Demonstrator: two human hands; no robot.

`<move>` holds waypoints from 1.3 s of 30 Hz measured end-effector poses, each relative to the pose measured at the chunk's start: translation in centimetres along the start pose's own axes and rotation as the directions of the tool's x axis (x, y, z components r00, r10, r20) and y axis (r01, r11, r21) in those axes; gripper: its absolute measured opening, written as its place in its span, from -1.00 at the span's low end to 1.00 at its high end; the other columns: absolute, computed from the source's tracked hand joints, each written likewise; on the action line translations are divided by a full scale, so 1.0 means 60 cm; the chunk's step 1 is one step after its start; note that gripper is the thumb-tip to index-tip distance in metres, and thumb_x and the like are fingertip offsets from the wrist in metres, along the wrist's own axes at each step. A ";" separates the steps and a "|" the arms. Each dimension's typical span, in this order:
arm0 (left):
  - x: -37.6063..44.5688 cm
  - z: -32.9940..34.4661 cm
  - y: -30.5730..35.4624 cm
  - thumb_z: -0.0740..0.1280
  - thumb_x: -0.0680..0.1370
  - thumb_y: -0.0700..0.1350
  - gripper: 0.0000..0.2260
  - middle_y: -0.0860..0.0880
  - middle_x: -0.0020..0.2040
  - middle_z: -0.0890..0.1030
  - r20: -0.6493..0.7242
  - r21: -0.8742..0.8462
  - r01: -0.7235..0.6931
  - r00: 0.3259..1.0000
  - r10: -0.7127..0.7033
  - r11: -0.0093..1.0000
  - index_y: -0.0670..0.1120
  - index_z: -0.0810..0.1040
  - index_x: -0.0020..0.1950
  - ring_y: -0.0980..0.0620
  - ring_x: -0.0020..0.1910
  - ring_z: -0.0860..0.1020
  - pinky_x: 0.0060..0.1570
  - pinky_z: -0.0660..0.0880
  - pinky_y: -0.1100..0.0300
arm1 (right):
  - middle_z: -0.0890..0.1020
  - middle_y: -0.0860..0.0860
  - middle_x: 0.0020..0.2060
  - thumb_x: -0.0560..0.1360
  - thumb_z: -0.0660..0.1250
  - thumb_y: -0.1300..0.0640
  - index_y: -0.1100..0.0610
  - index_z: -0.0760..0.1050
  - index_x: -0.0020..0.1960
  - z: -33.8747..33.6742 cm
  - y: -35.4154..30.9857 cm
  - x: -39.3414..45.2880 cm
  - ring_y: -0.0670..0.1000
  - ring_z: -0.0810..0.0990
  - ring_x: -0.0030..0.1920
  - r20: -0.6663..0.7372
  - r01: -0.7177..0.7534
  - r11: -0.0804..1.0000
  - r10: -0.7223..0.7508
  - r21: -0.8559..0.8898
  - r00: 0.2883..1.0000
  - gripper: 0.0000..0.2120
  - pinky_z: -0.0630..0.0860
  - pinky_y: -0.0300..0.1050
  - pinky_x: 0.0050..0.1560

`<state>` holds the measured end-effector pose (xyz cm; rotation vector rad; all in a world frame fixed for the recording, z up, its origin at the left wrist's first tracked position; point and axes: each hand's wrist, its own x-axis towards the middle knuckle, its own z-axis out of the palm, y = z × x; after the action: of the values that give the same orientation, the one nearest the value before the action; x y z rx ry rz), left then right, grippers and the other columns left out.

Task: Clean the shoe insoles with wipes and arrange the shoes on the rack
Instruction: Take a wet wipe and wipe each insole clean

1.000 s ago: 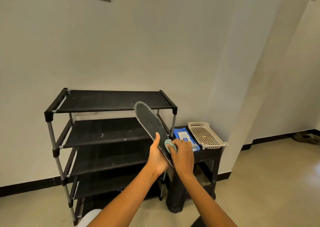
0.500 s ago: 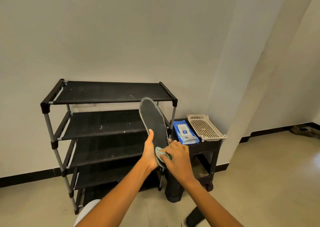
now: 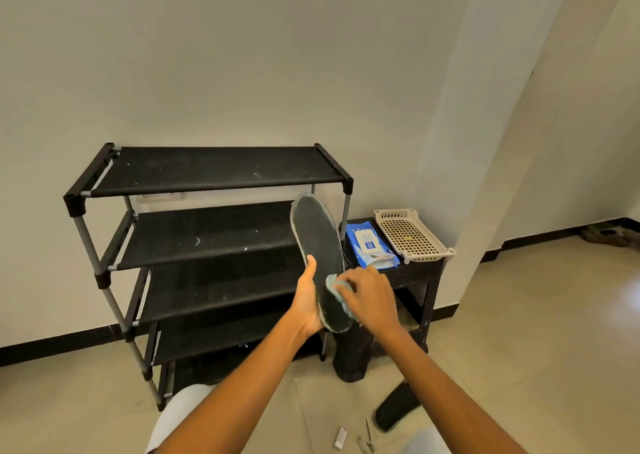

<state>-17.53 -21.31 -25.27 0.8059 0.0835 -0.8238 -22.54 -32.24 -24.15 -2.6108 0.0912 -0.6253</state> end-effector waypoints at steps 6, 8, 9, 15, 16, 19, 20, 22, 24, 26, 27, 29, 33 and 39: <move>0.022 0.005 -0.003 0.13 0.48 0.37 -0.30 -0.23 0.10 0.63 -0.023 -0.041 -0.011 1.000 0.010 0.999 -0.21 0.51 0.25 -0.14 0.05 0.63 0.07 0.55 -0.03 | 0.59 -0.06 -0.19 0.48 0.33 0.05 0.07 0.60 -0.11 0.020 -0.016 -0.011 -0.11 0.48 -0.12 0.013 -0.066 0.984 0.065 0.164 0.998 -0.88 0.43 -0.19 -0.04; 0.032 -0.006 0.000 0.21 0.43 0.38 -0.27 -0.25 0.13 0.61 -0.032 -0.051 0.028 0.999 -0.030 0.998 -0.23 0.50 0.26 -0.15 0.09 0.61 0.14 0.52 -0.04 | 0.59 -0.07 -0.23 0.45 0.35 0.05 0.07 0.62 -0.14 0.011 -0.005 -0.025 -0.14 0.46 -0.15 0.111 0.003 0.985 -0.022 0.170 0.994 -0.88 0.39 -0.22 -0.04; 0.037 -0.009 -0.002 0.18 0.46 0.36 -0.32 -0.24 0.04 0.65 -0.046 -0.035 0.025 0.999 -0.027 0.999 -0.22 0.54 0.19 -0.14 -0.01 0.64 0.08 0.52 -0.05 | 0.57 -0.08 -0.23 0.45 0.35 0.04 0.06 0.61 -0.14 0.005 0.005 -0.022 -0.13 0.45 -0.14 0.142 0.011 0.990 -0.030 0.139 0.989 -0.89 0.39 -0.20 -0.03; 0.063 -0.001 -0.026 0.15 0.61 0.04 -0.64 -0.19 -0.08 0.67 -0.023 0.130 0.053 0.998 -0.051 0.990 -0.18 0.56 0.18 -0.14 -0.03 0.60 0.06 0.50 -0.02 | 0.62 0.02 -0.14 0.47 0.34 0.14 0.08 0.58 -0.09 0.017 0.063 0.023 -0.04 0.58 -0.10 0.054 -0.327 0.862 0.333 0.386 0.941 -0.94 0.55 -0.08 -0.05; 0.070 -0.002 -0.027 0.16 0.61 -0.01 -0.68 -0.18 -0.15 0.68 -0.040 0.170 0.060 0.998 -0.054 0.984 -0.19 0.57 0.14 -0.13 -0.08 0.59 0.01 0.51 0.01 | 0.63 0.02 -0.15 0.47 0.34 0.18 0.12 0.59 -0.07 0.020 0.070 0.025 -0.03 0.58 -0.10 0.118 -0.379 0.829 0.364 0.410 0.924 -0.93 0.54 -0.11 -0.05; 0.087 -0.007 -0.038 0.17 0.61 -0.09 -0.74 -0.19 -0.17 0.66 -0.071 0.274 0.110 0.993 -0.094 0.955 -0.22 0.59 0.03 -0.12 -0.13 0.59 -0.06 0.52 0.05 | 0.63 0.02 -0.16 0.46 0.36 0.24 0.13 0.59 -0.08 0.023 0.099 0.022 -0.03 0.58 -0.11 0.269 -0.532 0.720 0.460 0.445 0.846 -0.93 0.49 -0.23 -0.15; 0.093 -0.009 -0.046 0.17 0.61 -0.11 -0.75 -0.19 -0.11 0.66 -0.075 0.301 0.125 0.991 -0.107 0.945 -0.22 0.58 0.03 -0.12 -0.11 0.60 -0.02 0.52 0.05 | 0.64 0.03 -0.15 0.46 0.37 0.24 0.12 0.58 -0.08 0.026 0.115 0.019 -0.03 0.59 -0.11 0.296 -0.573 0.694 0.491 0.437 0.820 -0.93 0.48 -0.26 -0.19; 0.114 -0.014 -0.067 0.18 0.61 -0.16 -0.80 -0.18 -0.02 0.64 -0.086 0.381 0.123 0.992 -0.097 0.916 -0.21 0.56 0.10 -0.10 -0.05 0.60 0.06 0.51 0.06 | 0.63 0.04 -0.14 0.46 0.37 0.24 0.13 0.57 -0.07 0.033 0.145 0.012 -0.04 0.58 -0.12 0.322 -0.627 0.663 0.538 0.408 0.779 -0.93 0.47 -0.29 -0.24; 0.137 -0.017 -0.090 0.19 0.61 -0.21 -0.81 -0.15 0.02 0.62 -0.083 0.455 0.061 0.996 -0.026 0.888 -0.20 0.51 0.18 -0.08 -0.01 0.59 0.08 0.51 0.09 | 0.62 0.04 -0.13 0.47 0.36 0.25 0.09 0.56 -0.13 0.041 0.175 0.004 0.00 0.59 -0.09 0.316 -0.653 0.652 0.572 0.384 0.757 -0.92 0.50 -0.24 -0.19; 0.165 -0.018 -0.114 0.19 0.62 -0.20 -0.80 -0.14 0.07 0.61 -0.098 0.495 0.013 0.994 0.041 0.869 -0.19 0.49 0.20 -0.07 0.02 0.57 0.08 0.50 0.09 | 0.62 0.05 -0.14 0.47 0.34 0.27 0.03 0.53 -0.22 0.050 0.209 -0.006 0.05 0.60 -0.06 0.306 -0.686 0.635 0.614 0.356 0.727 -0.83 0.52 -0.14 -0.11; 0.179 -0.019 -0.127 0.19 0.62 -0.18 -0.81 -0.14 0.08 0.60 -0.112 0.514 0.014 0.992 0.051 0.858 -0.17 0.49 0.19 -0.06 0.03 0.57 0.07 0.50 0.09 | 0.62 0.05 -0.14 0.47 0.33 0.28 0.02 0.52 -0.23 0.054 0.226 -0.013 0.05 0.59 -0.07 0.311 -0.704 0.620 0.633 0.345 0.709 -0.82 0.50 -0.14 -0.11; 0.208 -0.026 -0.154 0.18 0.63 -0.13 -0.85 -0.16 0.06 0.59 -0.146 0.566 0.047 0.988 0.044 0.823 -0.11 0.51 0.11 -0.04 0.01 0.55 0.02 0.49 0.11 | 0.62 0.07 -0.11 0.47 0.31 0.31 0.07 0.54 -0.18 0.065 0.260 -0.030 0.04 0.58 -0.08 0.322 -0.738 0.575 0.666 0.352 0.673 -0.84 0.48 -0.16 -0.12; 0.283 -0.039 -0.225 0.15 0.63 -0.13 -0.77 -0.14 0.06 0.55 -0.198 0.697 0.123 0.980 0.024 0.707 -0.06 0.47 0.25 -0.03 -0.02 0.50 -0.14 0.44 0.15 | 0.61 0.07 -0.12 0.49 0.31 0.30 0.13 0.57 -0.11 0.107 0.345 -0.083 0.04 0.58 -0.09 0.325 -0.804 0.441 0.752 0.399 0.574 -0.88 0.53 -0.17 -0.13; 0.387 -0.064 -0.384 0.11 0.64 -0.07 -0.72 -0.12 0.25 0.50 -0.187 0.816 0.262 0.963 -0.192 0.516 0.02 0.41 0.34 -0.03 0.07 0.49 -0.05 0.47 0.12 | 0.62 0.04 -0.12 0.50 0.30 0.26 0.04 0.56 -0.13 0.199 0.491 -0.201 0.05 0.58 -0.08 0.306 -0.877 0.181 0.890 0.445 0.338 -0.85 0.52 -0.09 -0.07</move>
<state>-16.23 -42.55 -50.40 1.7878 -0.1697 -1.0970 -26.84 -51.69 -51.66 -1.5082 1.1948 -0.1513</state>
